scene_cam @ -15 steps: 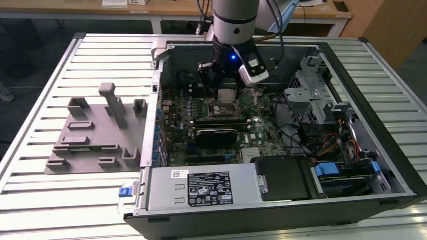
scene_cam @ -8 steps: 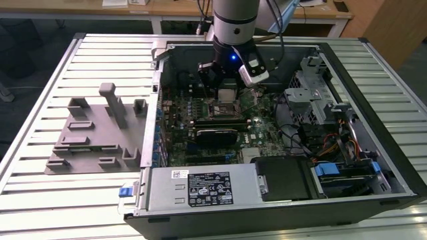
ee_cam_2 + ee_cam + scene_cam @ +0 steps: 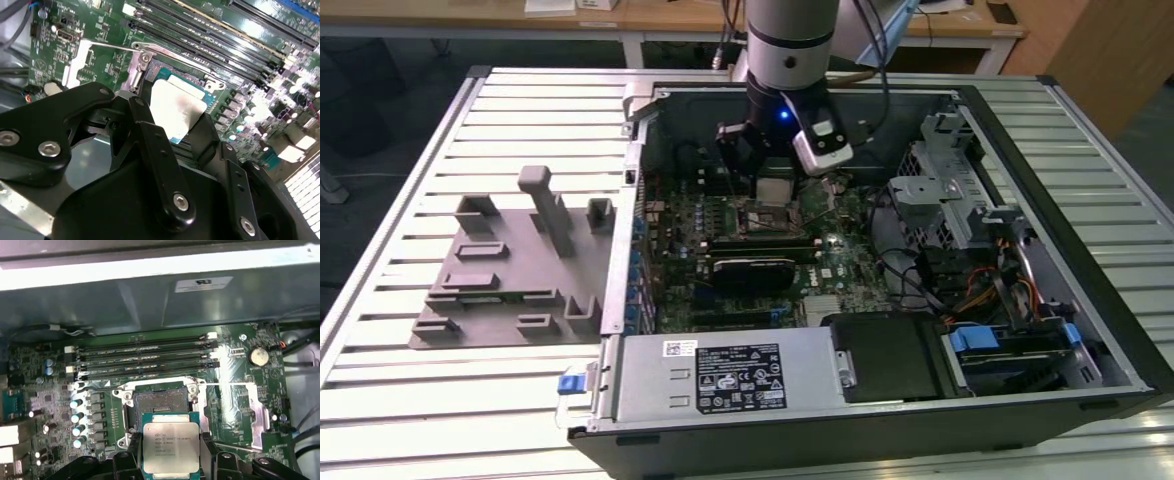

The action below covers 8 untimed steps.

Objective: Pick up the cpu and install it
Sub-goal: 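Place the cpu into insertion slot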

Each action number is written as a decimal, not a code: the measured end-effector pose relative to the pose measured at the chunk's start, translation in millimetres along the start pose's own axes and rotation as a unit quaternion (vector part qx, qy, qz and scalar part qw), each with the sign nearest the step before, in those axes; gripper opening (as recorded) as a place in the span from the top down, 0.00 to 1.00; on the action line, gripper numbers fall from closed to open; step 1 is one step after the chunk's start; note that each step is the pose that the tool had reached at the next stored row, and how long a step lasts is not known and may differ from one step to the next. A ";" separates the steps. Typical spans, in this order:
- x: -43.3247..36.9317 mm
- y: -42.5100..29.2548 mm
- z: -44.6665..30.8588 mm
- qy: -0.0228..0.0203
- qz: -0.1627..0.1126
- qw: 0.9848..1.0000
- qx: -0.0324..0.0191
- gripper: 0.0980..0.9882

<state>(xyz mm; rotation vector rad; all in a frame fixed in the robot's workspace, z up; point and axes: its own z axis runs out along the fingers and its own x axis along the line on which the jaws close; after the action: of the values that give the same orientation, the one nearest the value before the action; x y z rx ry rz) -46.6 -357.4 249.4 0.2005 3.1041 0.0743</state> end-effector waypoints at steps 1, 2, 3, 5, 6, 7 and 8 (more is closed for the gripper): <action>0.0 0.0 0.0 0.000 0.007 1.000 0.000 0.50; 0.0 0.0 0.0 -0.001 0.014 1.000 0.000 0.50; 0.0 0.0 0.0 -0.001 0.020 1.000 0.001 0.50; 0.0 0.0 0.1 -0.002 0.031 1.000 0.001 0.50; 0.0 0.0 0.1 -0.002 0.037 0.999 0.001 0.50; 0.0 0.0 0.1 -0.002 0.043 0.999 0.001 0.50; 0.0 0.0 0.1 -0.002 0.049 0.999 0.001 0.50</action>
<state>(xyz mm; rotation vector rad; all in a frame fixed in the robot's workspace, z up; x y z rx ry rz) -46.6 -357.4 249.3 0.3532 3.0882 0.0719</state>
